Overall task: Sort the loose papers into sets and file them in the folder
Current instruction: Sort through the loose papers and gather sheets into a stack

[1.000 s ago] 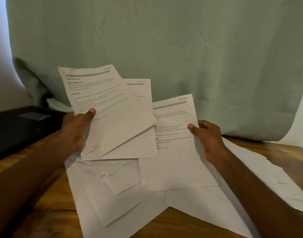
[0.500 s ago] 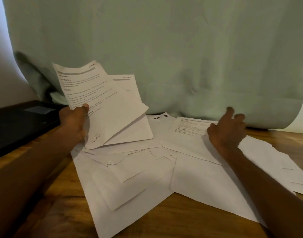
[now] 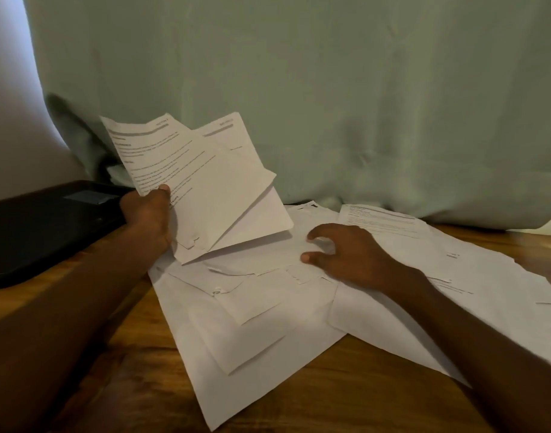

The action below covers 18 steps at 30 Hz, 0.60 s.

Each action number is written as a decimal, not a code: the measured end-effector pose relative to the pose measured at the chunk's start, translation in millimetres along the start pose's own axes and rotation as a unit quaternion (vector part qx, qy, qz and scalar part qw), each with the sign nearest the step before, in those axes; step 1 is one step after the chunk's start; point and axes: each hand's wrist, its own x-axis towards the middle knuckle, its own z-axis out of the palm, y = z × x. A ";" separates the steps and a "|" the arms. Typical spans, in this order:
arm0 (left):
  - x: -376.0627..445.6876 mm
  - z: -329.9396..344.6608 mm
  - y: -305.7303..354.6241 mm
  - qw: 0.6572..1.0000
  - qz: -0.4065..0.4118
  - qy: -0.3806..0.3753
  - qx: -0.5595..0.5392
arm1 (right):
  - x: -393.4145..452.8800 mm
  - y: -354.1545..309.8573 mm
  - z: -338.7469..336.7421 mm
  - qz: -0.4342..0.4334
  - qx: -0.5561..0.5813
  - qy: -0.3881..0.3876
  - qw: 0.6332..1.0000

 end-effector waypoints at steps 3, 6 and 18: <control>0.5 0.8 -0.9 1.000 -0.001 -0.005 0.006 | 0.9 -17.5 14.4 -0.054 0.059 -0.108 0.991; 1.0 -1.0 1.3 1.000 0.001 -0.001 0.002 | 4.7 -26.5 13.8 -0.051 0.057 -0.142 0.987; 13.2 -7.1 17.3 0.960 -0.204 -0.101 -0.160 | 15.2 -10.4 -11.3 -0.032 0.189 0.302 0.934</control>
